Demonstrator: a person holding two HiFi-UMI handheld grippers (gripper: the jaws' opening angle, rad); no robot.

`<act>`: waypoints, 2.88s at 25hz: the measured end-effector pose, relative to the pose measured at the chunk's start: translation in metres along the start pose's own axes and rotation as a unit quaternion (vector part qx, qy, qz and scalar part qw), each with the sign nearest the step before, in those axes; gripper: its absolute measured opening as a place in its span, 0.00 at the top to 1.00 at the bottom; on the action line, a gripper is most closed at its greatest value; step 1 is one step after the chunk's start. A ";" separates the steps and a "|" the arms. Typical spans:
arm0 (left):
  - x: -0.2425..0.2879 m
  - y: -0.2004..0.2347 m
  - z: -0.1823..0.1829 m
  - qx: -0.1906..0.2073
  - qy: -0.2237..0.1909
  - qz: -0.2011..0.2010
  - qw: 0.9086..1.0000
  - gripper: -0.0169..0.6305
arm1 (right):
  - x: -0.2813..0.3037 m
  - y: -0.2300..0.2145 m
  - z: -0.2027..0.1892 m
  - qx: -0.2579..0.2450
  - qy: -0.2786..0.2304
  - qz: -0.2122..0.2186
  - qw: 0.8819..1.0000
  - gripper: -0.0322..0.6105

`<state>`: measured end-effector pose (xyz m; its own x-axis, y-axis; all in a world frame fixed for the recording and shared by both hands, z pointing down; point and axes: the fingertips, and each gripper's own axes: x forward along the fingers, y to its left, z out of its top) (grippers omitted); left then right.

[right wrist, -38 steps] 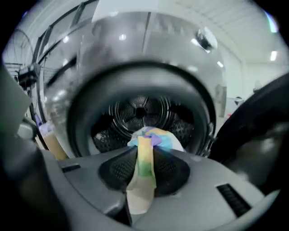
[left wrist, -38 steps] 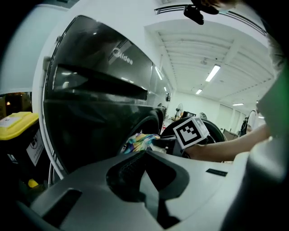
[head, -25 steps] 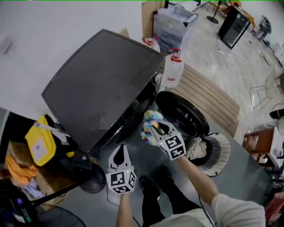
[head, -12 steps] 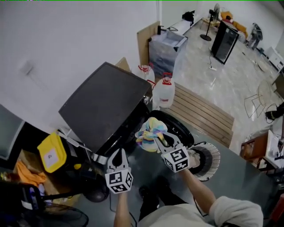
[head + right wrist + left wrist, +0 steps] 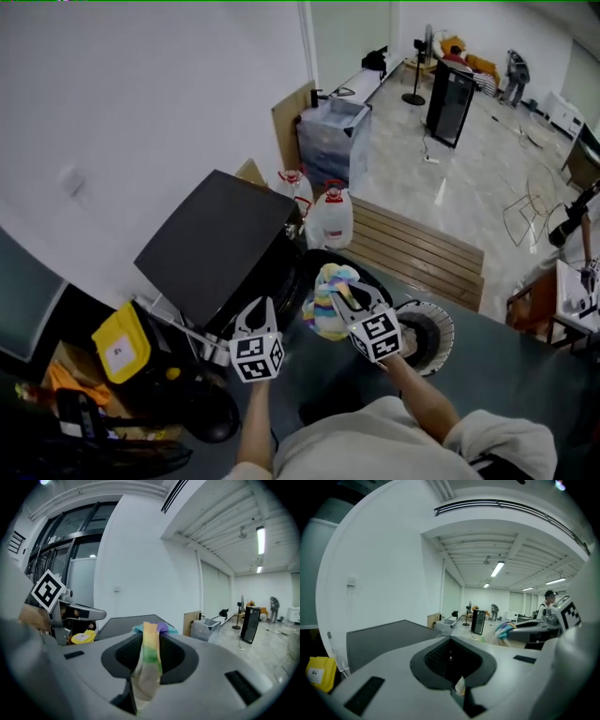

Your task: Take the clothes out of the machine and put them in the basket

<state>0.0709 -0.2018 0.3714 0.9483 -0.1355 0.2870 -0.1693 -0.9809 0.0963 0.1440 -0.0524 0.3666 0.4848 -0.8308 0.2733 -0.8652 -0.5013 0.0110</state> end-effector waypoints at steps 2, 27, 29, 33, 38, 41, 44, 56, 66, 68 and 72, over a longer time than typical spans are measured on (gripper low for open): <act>0.005 -0.008 0.007 0.006 -0.001 -0.016 1.000 0.95 | -0.014 -0.006 0.001 0.007 0.001 -0.018 1.000 0.79; 0.088 -0.289 -0.019 0.081 0.045 -0.313 0.945 0.95 | -0.239 -0.169 -0.091 0.095 0.035 -0.329 0.939 0.79; 0.093 -0.299 -0.028 0.082 0.053 -0.318 0.943 0.95 | -0.248 -0.180 -0.104 0.102 0.043 -0.340 0.934 0.79; 0.107 -0.314 -0.049 0.086 0.078 -0.321 0.940 0.95 | -0.258 -0.201 -0.141 0.126 0.065 -0.352 0.925 0.79; 0.125 -0.327 -0.075 0.093 0.110 -0.318 0.937 0.95 | -0.257 -0.220 -0.195 0.163 0.094 -0.352 0.917 0.79; 0.135 -0.334 -0.090 0.098 0.128 -0.311 0.936 0.95 | -0.254 -0.229 -0.230 0.188 0.114 -0.347 0.912 0.79; 0.145 -0.341 -0.104 0.099 0.141 -0.309 0.935 0.95 | -0.247 -0.238 -0.261 0.206 0.129 -0.343 0.907 0.79; 0.162 -0.341 -0.141 0.095 0.170 -0.299 0.934 0.95 | -0.212 -0.250 -0.375 0.281 0.183 -0.311 0.889 0.29; 0.152 -0.324 -0.136 0.080 0.158 -0.284 0.942 0.95 | -0.222 -0.230 -0.359 0.256 0.180 -0.313 0.897 0.30; 0.149 -0.319 -0.134 0.077 0.155 -0.280 0.944 0.95 | -0.222 -0.227 -0.349 0.240 0.183 -0.310 0.902 0.43; 0.141 -0.305 -0.129 0.072 0.148 -0.269 0.949 0.95 | -0.219 -0.221 -0.327 0.207 0.185 -0.308 0.910 0.86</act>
<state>0.2219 0.0967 0.5057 0.7665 0.4139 0.4911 0.3756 -0.9091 0.1800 0.1875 0.3193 0.6186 0.7189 -0.2614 0.6440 -0.2842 -0.9561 -0.0708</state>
